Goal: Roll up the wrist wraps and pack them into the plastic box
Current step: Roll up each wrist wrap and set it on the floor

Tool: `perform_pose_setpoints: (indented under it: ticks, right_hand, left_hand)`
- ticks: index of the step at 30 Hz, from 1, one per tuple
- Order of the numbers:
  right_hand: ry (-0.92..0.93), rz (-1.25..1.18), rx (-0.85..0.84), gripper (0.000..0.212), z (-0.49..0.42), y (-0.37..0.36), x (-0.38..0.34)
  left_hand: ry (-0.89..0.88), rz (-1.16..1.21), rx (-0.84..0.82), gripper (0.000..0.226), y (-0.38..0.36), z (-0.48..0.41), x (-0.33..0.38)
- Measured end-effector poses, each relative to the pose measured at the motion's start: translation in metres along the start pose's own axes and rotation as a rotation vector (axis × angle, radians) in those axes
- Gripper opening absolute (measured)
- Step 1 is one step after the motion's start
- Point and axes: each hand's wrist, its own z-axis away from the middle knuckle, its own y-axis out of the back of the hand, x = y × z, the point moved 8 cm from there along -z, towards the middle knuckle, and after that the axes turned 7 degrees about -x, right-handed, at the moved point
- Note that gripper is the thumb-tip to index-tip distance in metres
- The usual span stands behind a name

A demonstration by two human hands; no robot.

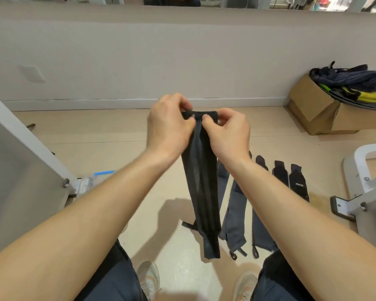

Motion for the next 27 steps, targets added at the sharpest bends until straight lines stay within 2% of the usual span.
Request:
perform_pose_setpoints:
  ticks: [3,5,8,10,13,17,20,21,24,27]
  right_hand:
    - [-0.041,-0.209,-0.048,0.009,0.004,-0.007,0.003]
    - [-0.079,-0.380,-0.123,0.010,0.003,-0.009,0.008]
    - [-0.088,-0.496,-0.212,0.010,0.001,-0.005,0.011]
    - [-0.086,-0.533,-0.272,0.013,0.000,-0.004,0.010]
    - [-0.121,-0.589,-0.352,0.017,0.001,-0.007,0.011]
    - [-0.168,-0.645,-0.428,0.015,0.002,-0.016,0.012]
    - [-0.189,-0.674,-0.444,0.019,0.001,-0.018,0.015]
    - [-0.191,-0.676,-0.447,0.020,0.001,-0.020,0.015]
    - [-0.147,-0.591,-0.384,0.017,-0.003,-0.019,0.014]
    - [-0.003,-0.402,-0.334,0.017,-0.008,-0.014,0.003]
  left_hand:
    - [-0.017,0.030,-0.019,0.016,-0.009,0.004,0.006]
    - [0.057,0.167,-0.037,0.012,-0.007,0.001,-0.002]
    - [0.160,0.451,-0.116,0.014,-0.010,-0.004,-0.017]
    - [0.223,0.621,-0.199,0.003,-0.015,-0.003,-0.021]
    - [0.352,0.791,-0.216,0.023,-0.015,-0.003,-0.026]
    - [0.400,0.610,-0.248,0.035,-0.015,-0.006,-0.040]
    - [0.340,0.689,-0.481,0.022,-0.036,0.001,-0.035]
    - [0.291,0.696,-0.511,0.020,-0.038,0.003,-0.031]
    - [0.176,0.612,-0.362,0.015,-0.030,-0.002,-0.029]
    - [0.109,0.515,-0.200,0.011,-0.023,-0.003,-0.028]
